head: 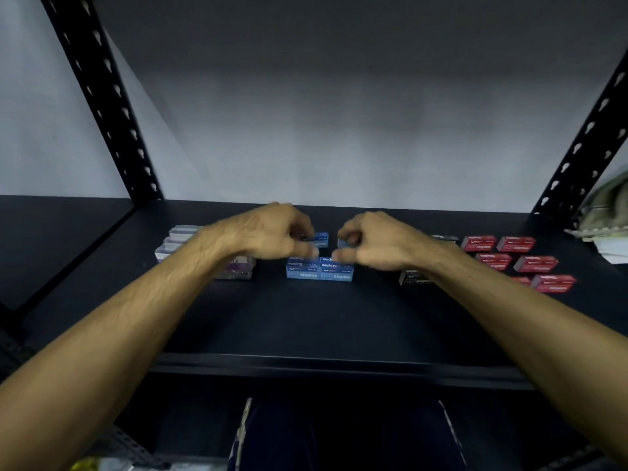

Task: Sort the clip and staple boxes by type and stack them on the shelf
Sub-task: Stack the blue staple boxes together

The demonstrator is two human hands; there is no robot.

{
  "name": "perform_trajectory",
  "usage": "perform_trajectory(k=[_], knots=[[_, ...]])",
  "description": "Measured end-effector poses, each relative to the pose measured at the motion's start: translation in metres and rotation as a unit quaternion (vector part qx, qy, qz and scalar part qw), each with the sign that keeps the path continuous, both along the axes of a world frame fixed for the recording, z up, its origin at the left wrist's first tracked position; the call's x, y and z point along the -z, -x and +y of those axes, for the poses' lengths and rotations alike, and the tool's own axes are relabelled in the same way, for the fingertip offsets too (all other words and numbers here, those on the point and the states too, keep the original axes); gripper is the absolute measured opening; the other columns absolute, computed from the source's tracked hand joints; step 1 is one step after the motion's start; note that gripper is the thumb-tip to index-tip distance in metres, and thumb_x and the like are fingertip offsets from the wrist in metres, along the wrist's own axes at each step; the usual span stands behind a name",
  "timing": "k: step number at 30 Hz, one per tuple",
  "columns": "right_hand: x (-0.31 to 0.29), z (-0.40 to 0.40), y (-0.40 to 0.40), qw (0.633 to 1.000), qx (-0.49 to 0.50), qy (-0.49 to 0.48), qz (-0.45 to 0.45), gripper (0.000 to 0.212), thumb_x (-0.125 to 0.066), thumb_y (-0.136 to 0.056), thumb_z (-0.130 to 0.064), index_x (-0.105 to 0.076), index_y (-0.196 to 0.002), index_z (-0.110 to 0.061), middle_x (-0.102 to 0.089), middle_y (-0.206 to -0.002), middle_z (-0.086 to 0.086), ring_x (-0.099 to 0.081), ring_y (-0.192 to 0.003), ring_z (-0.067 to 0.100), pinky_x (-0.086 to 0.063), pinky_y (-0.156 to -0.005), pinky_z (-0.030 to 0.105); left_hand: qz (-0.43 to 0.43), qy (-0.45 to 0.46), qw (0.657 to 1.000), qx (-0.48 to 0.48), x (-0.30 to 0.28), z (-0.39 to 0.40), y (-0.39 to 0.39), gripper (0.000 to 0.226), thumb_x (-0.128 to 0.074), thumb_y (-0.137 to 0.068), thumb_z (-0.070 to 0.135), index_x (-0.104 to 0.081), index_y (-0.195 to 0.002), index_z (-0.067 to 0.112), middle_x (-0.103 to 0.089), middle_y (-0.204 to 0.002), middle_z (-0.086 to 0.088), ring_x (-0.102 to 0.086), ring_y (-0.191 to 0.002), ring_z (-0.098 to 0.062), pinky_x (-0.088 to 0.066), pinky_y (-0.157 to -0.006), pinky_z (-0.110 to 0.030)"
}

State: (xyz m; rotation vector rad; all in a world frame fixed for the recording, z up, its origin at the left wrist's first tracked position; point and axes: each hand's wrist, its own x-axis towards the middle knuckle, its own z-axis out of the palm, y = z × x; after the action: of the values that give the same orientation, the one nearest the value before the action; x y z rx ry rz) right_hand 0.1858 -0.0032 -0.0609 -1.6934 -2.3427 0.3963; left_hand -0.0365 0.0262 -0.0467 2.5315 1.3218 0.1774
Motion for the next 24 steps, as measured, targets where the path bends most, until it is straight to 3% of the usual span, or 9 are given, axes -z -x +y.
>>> perform_trajectory(k=[3, 5, 7, 10, 13, 18, 24], knots=[[-0.009, 0.007, -0.007, 0.998, 0.02, -0.057, 0.027, 0.037, -0.064, -0.09, -0.036, -0.065, -0.121, -0.016, -0.065, -0.116, 0.0, -0.06, -0.099, 0.013, -0.043, -0.081, 0.024, -0.039, -0.024, 0.999, -0.016, -0.005, 0.014, 0.0, 0.028, -0.062, -0.093, 0.04, -0.069, -0.115, 0.023, -0.07, -0.108, 0.007, -0.064, -0.097, -0.01, -0.049, -0.085, -0.027], [-0.009, 0.013, -0.01, 0.996, 0.033, -0.079, 0.008, 0.031, -0.057, -0.095, -0.023, -0.064, -0.123, -0.012, -0.061, -0.122, 0.007, -0.059, -0.11, 0.022, -0.043, -0.087, 0.027, -0.035, -0.026, 0.999, -0.02, -0.002, 0.024, -0.005, 0.026, -0.06, -0.096, 0.032, -0.068, -0.117, 0.02, -0.07, -0.111, 0.004, -0.063, -0.084, -0.003, -0.049, -0.08, -0.022], [-0.006, 0.018, -0.011, 0.997, 0.046, -0.063, -0.014, 0.034, -0.052, -0.098, -0.017, -0.061, -0.13, -0.011, -0.057, -0.133, 0.008, -0.054, -0.121, 0.025, -0.04, -0.097, 0.029, -0.032, -0.016, 0.999, -0.021, 0.003, 0.034, -0.011, 0.024, -0.06, -0.097, 0.028, -0.068, -0.118, 0.02, -0.069, -0.106, 0.006, -0.056, -0.062, 0.005, -0.043, -0.066, -0.014], [0.0, 0.024, -0.011, 0.998, 0.037, -0.028, -0.037, 0.036, -0.05, -0.099, -0.015, -0.058, -0.134, -0.013, -0.055, -0.139, 0.005, -0.051, -0.127, 0.022, -0.038, -0.102, 0.028, -0.039, 0.015, 0.999, -0.02, 0.012, 0.045, -0.02, 0.022, -0.062, -0.095, 0.026, -0.068, -0.116, 0.02, -0.065, -0.092, 0.013, -0.059, -0.052, 0.001, -0.046, -0.059, -0.016], [0.006, 0.029, -0.01, 0.999, 0.025, -0.014, -0.043, 0.036, -0.049, -0.099, -0.012, -0.06, -0.133, -0.014, -0.056, -0.139, 0.003, -0.051, -0.127, 0.02, -0.037, -0.102, 0.027, -0.036, 0.029, 0.999, -0.006, 0.02, 0.051, -0.026, 0.019, -0.064, -0.095, 0.024, -0.069, -0.113, 0.022, -0.065, -0.09, 0.013, -0.06, -0.049, 0.001, -0.049, -0.059, -0.016], [0.013, 0.034, -0.009, 1.0, 0.023, 0.0, -0.018, 0.038, -0.051, -0.099, -0.01, -0.057, -0.136, -0.014, -0.056, -0.141, 0.002, -0.05, -0.129, 0.018, -0.035, -0.102, 0.023, -0.027, 0.018, 0.999, 0.007, 0.027, 0.056, -0.03, 0.018, -0.063, -0.095, 0.022, -0.071, -0.11, 0.018, -0.066, -0.095, 0.011, -0.052, -0.055, 0.025, -0.038, -0.052, -0.003], [0.017, 0.036, -0.005, 1.0, 0.019, 0.008, -0.005, 0.032, -0.05, -0.099, -0.009, -0.063, -0.128, -0.015, -0.062, -0.132, 0.003, -0.056, -0.12, 0.019, -0.041, -0.096, 0.024, -0.022, 0.036, 0.999, -0.001, 0.025, 0.053, -0.023, 0.012, -0.064, -0.095, 0.022, -0.071, -0.104, 0.019, -0.063, -0.081, 0.017, -0.058, -0.05, 0.012, -0.039, -0.052, -0.006]])
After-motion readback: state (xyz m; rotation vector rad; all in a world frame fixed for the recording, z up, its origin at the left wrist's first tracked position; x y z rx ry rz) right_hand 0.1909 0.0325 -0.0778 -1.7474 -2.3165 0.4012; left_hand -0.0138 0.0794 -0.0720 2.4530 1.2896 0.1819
